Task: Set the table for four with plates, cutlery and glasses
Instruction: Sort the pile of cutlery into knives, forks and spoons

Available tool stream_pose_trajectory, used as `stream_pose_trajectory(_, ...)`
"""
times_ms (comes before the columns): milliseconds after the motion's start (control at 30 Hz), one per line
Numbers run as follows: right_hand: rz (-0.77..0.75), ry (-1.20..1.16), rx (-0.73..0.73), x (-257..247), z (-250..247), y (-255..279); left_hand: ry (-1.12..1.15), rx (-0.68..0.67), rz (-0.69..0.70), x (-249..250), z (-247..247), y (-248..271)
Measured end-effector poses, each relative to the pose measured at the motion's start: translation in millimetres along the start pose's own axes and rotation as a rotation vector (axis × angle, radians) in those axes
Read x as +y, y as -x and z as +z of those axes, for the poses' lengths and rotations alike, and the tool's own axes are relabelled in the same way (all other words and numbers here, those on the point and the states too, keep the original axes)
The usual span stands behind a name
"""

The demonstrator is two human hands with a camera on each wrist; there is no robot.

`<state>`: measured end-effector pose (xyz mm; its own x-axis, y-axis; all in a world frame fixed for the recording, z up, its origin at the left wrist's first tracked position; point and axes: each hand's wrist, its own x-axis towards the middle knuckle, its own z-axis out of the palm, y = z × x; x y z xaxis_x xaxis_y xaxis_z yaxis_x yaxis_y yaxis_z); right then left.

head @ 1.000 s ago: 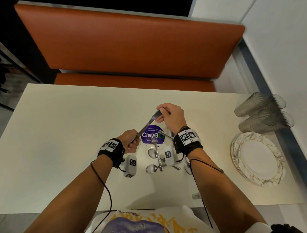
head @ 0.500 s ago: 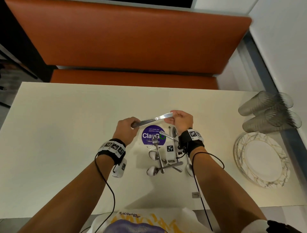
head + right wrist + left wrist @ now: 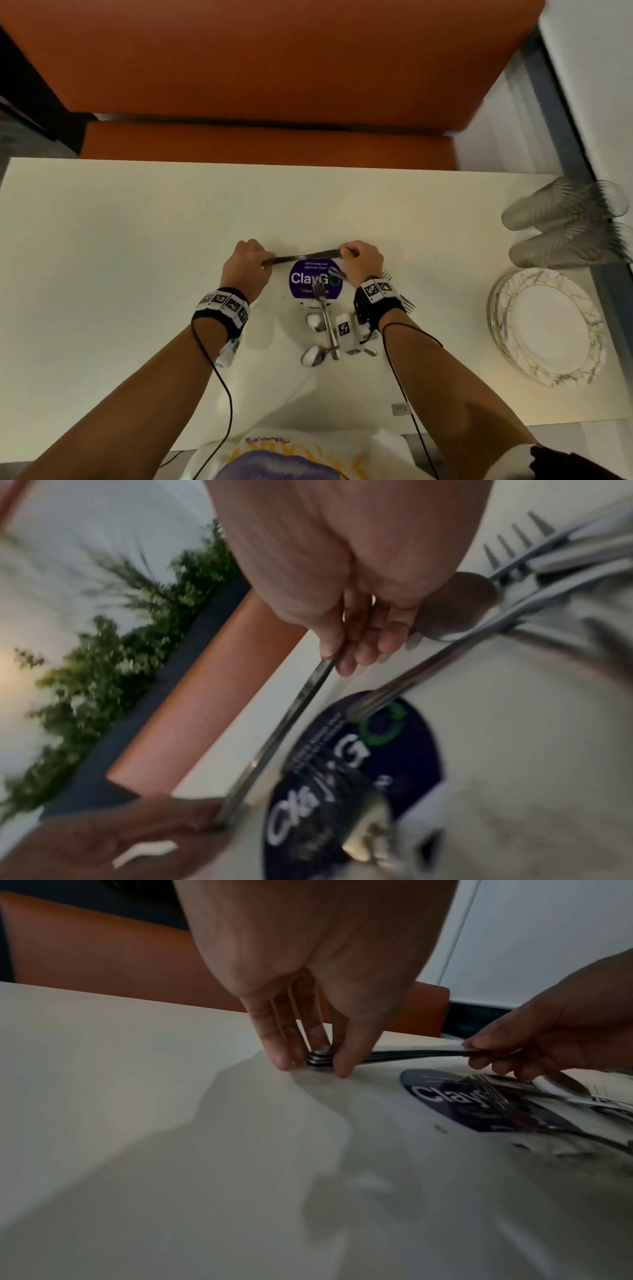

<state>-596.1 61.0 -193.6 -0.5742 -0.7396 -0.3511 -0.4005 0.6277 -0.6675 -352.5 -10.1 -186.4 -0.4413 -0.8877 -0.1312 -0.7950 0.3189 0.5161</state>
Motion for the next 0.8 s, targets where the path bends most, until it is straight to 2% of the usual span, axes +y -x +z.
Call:
stream_pose_trajectory(233, -0.153, 0.073, 0.081, 25.7, -10.0, 2.9, 0.059, -0.148, 0.031, 12.9, 5.0, -15.6)
stream_pose_trajectory(433, -0.223, 0.159, -0.018, 26.6, -11.2, 6.8, 0.048, -0.143, 0.011, 16.7, 6.9, -13.8)
stream_pose_trajectory(633, -0.253, 0.222, -0.055, 23.3, -14.0, 5.2, 0.028, -0.163, 0.005, 18.1, 4.3, -19.3)
stream_pose_trajectory(800, -0.296, 0.275, -0.046, 26.2, -12.0, 5.6, 0.032, -0.125, 0.004, 19.9, 4.5, -17.7)
